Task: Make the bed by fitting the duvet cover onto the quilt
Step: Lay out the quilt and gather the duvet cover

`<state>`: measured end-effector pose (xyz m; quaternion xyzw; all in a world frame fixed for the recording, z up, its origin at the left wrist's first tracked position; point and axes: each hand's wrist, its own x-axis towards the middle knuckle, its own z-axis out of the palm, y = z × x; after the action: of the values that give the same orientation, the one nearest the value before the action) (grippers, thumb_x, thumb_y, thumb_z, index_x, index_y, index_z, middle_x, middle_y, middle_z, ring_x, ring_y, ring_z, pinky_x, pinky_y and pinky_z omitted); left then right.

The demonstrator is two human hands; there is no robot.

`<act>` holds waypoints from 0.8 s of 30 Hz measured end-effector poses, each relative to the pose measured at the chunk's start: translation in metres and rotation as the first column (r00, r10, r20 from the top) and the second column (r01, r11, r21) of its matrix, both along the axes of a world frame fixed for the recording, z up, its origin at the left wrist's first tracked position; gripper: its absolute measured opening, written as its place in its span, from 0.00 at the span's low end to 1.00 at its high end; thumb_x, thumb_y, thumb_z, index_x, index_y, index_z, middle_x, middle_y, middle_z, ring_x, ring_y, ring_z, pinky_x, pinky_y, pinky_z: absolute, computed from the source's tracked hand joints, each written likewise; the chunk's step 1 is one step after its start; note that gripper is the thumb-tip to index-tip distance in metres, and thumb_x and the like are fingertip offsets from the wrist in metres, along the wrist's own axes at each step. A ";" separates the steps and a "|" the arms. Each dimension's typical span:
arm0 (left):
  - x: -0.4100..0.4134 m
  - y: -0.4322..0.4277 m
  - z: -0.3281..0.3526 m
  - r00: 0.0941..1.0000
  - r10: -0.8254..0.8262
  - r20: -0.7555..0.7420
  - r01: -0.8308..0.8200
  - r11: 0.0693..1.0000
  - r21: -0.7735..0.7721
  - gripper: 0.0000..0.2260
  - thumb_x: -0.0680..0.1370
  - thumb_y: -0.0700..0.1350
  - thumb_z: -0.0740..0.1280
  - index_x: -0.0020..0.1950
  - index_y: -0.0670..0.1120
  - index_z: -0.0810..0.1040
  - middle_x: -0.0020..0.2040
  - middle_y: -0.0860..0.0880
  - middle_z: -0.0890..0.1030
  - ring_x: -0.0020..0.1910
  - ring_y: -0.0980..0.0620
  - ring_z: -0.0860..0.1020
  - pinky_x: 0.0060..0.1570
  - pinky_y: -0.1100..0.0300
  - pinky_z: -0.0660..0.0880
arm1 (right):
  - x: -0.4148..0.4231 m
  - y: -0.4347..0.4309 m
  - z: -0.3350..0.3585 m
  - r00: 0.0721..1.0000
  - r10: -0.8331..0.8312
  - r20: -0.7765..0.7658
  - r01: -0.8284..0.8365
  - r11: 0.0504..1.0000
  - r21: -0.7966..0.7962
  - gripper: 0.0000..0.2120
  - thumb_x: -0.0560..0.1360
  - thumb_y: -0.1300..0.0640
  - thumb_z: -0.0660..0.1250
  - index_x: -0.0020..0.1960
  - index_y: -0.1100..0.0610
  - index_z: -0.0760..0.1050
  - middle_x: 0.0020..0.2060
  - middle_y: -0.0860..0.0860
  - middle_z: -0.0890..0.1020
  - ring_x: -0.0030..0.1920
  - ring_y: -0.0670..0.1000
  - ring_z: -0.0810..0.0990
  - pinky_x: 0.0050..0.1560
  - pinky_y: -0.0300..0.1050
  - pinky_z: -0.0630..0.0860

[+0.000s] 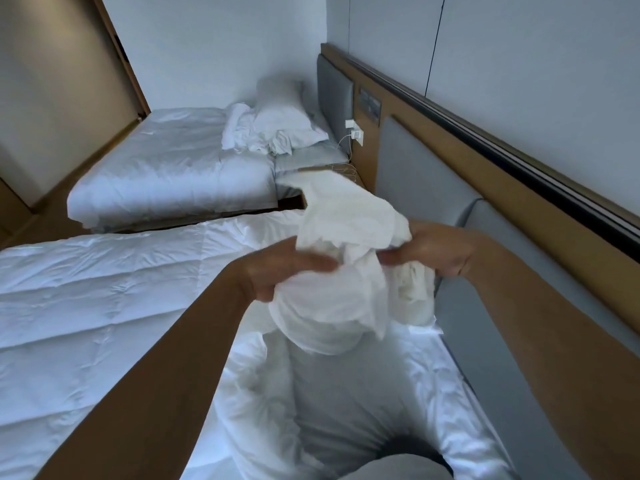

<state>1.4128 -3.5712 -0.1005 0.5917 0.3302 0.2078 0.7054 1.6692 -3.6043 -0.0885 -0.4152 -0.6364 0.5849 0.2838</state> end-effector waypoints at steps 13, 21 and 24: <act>0.026 0.002 0.008 0.969 0.179 0.172 -0.128 0.953 -0.275 0.18 0.69 0.43 0.67 0.59 0.42 0.80 0.55 0.41 0.81 0.51 0.43 0.81 0.55 0.51 0.78 | 0.001 0.003 -0.013 0.983 0.131 0.128 -0.124 0.991 -0.058 0.16 0.62 0.56 0.79 0.46 0.41 0.85 0.44 0.45 0.87 0.46 0.44 0.86 0.44 0.40 0.81; 0.013 0.012 -0.003 0.997 0.065 0.033 -0.060 0.989 -0.133 0.15 0.62 0.46 0.75 0.49 0.49 0.87 0.51 0.44 0.85 0.49 0.45 0.84 0.51 0.53 0.80 | -0.013 0.005 -0.019 1.000 -0.011 0.020 0.011 1.000 -0.020 0.12 0.72 0.63 0.71 0.51 0.50 0.84 0.47 0.44 0.87 0.49 0.43 0.85 0.46 0.36 0.80; 0.011 -0.001 -0.008 0.962 -0.161 -0.222 0.161 0.987 -0.018 0.19 0.65 0.42 0.80 0.54 0.53 0.86 0.56 0.48 0.86 0.55 0.48 0.84 0.53 0.56 0.81 | -0.016 0.014 -0.021 0.974 -0.132 -0.182 0.132 0.991 -0.010 0.12 0.69 0.61 0.68 0.45 0.48 0.87 0.45 0.49 0.87 0.47 0.47 0.86 0.45 0.41 0.81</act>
<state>1.4237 -3.5721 -0.1083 0.6363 0.3580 0.0819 0.6784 1.6535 -3.5905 -0.1094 -0.4009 -0.5795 0.5996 0.3794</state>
